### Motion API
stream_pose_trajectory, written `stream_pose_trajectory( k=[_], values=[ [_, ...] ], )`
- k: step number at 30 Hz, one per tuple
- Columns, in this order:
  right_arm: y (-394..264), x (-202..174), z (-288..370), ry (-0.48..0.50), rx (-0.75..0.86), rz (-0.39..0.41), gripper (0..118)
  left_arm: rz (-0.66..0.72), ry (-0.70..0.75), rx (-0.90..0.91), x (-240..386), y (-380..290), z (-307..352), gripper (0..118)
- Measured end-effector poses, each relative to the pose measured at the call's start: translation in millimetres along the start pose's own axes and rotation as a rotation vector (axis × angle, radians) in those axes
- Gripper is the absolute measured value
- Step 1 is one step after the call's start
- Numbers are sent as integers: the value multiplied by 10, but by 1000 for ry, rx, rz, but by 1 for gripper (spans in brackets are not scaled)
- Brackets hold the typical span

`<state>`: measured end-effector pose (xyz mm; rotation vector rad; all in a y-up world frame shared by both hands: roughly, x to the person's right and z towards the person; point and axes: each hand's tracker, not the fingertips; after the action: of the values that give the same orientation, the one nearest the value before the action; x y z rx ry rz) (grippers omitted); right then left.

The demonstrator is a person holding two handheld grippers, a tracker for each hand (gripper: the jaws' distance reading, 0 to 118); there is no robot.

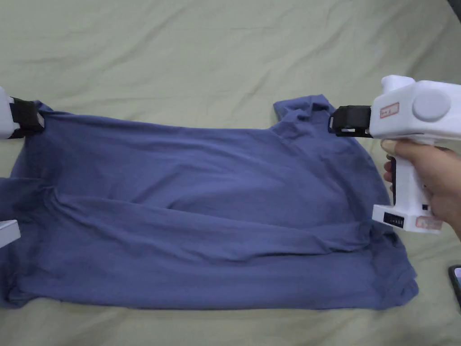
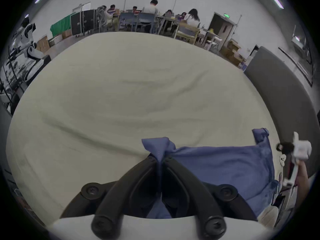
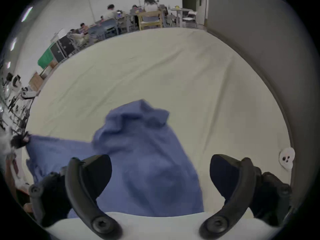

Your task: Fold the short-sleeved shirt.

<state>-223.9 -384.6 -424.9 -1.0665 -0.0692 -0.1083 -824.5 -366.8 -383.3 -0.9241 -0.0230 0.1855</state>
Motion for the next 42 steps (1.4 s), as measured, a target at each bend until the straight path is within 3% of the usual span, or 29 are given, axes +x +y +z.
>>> stream_pose_trajectory(
  k=[3, 4, 5, 6, 7, 8, 10, 14, 15, 18, 21, 27, 34, 37, 42],
  values=[
    [110, 104, -427, 0, -160, -154, 112, -13, -14, 0, 37, 8, 87, 0],
    [86, 120, -514, 10, -186, -189, 101, -18, -12, 3, 57, 16, 77, 0],
    [40, 124, -585, 2, -196, -205, 86, -24, -10, 7, 53, 22, 85, 0],
    [-16, 101, -639, -24, -212, -201, 82, -27, -12, 6, 40, 24, 75, 0],
    [-55, 30, -625, -99, -206, -143, 78, -28, -10, 3, 26, 25, 67, 0],
    [-58, -24, -534, -60, -148, -73, 66, -29, -3, -2, 5, 22, 40, 0],
    [-36, -66, -399, -63, -152, -4, 2, -32, 10, -5, -51, 19, 25, 0],
    [13, -33, -16, 35, -76, 15, 2, -13, -1, -4, -134, 13, 65, 0],
    [7, -19, 113, 18, -59, 23, 2, -11, -8, -3, -144, 19, 100, 0],
    [-122, -2, 608, 59, 9, 105, 2, -26, -34, 23, -146, 2, 307, 0],
    [-532, -29, 1138, 54, 56, 196, 2, -126, -76, 39, -172, -99, 572, 0],
    [-1557, 150, 1705, 93, -14, 155, 2, -211, -101, -23, -364, -647, 1017, 0],
    [-2327, 130, 1355, 82, -206, 97, 2, -304, -97, -234, -455, -1364, 911, 0],
    [-2435, 143, 1013, 27, -249, 122, 2, -343, -7, -298, -437, -1602, 640, 0],
    [-2423, 202, 739, 35, -282, 110, 2, -249, 23, -302, -434, -1679, 492, 0]
  ],
)
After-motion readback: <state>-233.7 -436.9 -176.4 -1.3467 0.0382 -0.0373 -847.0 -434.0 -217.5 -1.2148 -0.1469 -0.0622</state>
